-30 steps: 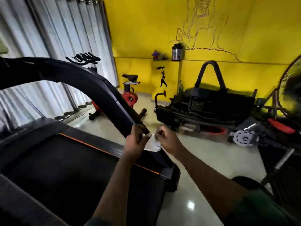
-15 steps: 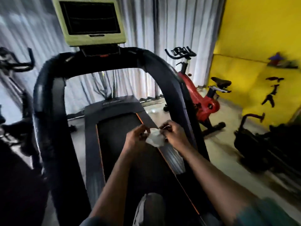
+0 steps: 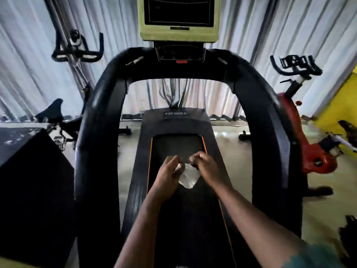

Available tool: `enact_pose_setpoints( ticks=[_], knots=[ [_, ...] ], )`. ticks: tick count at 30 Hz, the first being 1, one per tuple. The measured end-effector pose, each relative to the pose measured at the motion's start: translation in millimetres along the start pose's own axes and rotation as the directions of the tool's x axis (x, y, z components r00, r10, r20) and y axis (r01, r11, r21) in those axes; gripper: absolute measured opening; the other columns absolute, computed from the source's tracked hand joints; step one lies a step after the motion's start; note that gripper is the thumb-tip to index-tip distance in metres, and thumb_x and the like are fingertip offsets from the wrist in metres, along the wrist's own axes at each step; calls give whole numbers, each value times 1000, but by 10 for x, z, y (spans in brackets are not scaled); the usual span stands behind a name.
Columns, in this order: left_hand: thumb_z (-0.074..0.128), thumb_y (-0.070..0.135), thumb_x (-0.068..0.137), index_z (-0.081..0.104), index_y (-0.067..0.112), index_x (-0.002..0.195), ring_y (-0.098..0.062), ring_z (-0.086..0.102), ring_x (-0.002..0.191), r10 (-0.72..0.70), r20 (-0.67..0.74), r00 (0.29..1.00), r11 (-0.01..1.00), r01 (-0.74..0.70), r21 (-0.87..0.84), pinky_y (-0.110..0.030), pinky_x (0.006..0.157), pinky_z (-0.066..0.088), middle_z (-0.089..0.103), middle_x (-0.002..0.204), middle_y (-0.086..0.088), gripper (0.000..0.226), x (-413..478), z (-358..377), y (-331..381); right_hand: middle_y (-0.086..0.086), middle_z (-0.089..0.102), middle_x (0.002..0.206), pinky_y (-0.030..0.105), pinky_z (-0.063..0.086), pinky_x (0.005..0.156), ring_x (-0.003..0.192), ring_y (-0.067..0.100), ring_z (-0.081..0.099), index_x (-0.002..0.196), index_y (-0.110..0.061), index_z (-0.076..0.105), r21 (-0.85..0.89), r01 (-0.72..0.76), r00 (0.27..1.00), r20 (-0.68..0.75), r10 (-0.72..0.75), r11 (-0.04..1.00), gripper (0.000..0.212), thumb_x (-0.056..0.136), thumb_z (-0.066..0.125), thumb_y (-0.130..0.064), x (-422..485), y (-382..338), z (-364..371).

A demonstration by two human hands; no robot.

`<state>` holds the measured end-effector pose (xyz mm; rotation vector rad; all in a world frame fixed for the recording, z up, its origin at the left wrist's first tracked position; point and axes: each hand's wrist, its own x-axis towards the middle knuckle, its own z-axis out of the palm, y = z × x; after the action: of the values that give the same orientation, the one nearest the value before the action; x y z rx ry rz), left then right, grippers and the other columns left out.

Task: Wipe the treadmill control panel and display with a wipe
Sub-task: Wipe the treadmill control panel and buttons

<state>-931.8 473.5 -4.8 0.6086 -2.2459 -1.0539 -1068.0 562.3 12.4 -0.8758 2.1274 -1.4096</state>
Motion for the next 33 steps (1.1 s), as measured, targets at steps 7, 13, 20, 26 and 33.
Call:
enact_pose_setpoints(
  ticks=[7, 13, 20, 26, 33],
  knots=[
    [62, -7, 90, 66, -2, 106, -5, 50, 94, 54, -52, 997, 992, -47, 120, -11, 83, 40, 52, 111, -1, 17, 1124, -724, 741, -2, 69, 75, 33, 53, 72, 70, 12, 63, 76, -24, 69, -136, -29, 971, 230, 60, 990, 12, 86, 76, -24, 871, -1117, -428],
    [62, -4, 82, 62, 6, 92, -19, 56, 85, 44, -39, 998, 999, -43, 29, -31, 77, 50, 53, 101, -9, 14, 1940, -955, 1049, 0, 64, 79, 21, 44, 60, 78, 16, 60, 79, -21, 63, -185, 86, 992, 112, -65, 979, 13, 90, 70, -19, 1642, -1732, -813],
    [70, 36, 87, 60, 30, 87, -12, 57, 59, -118, -176, 977, 992, 124, 23, -23, 52, 48, 59, 66, 10, 11, 2999, -873, 1090, 9, 73, 94, 33, 49, 80, 86, 17, 64, 101, -6, 70, -114, 364, 913, 240, -330, 924, 15, 93, 70, -18, 2538, -1971, -1035],
    [60, 16, 80, 48, 22, 96, -6, 51, 65, -19, -298, 954, 999, 26, 20, -15, 55, 41, 53, 76, 9, 21, 3619, -770, 1097, 13, 74, 94, 42, 57, 78, 84, 20, 67, 100, -8, 68, 197, 156, 944, 258, -204, 968, 20, 89, 76, -22, 3205, -2009, -1058],
    [48, 39, 65, 62, 20, 103, -2, 55, 71, 23, -357, 934, 991, 25, 128, -16, 64, 42, 61, 84, 6, 45, 4291, -864, 624, 16, 73, 88, 41, 55, 70, 78, 22, 68, 97, 2, 66, 222, 190, 951, 201, -235, 956, 21, 89, 75, -15, 4080, -2002, -704]
  ],
)
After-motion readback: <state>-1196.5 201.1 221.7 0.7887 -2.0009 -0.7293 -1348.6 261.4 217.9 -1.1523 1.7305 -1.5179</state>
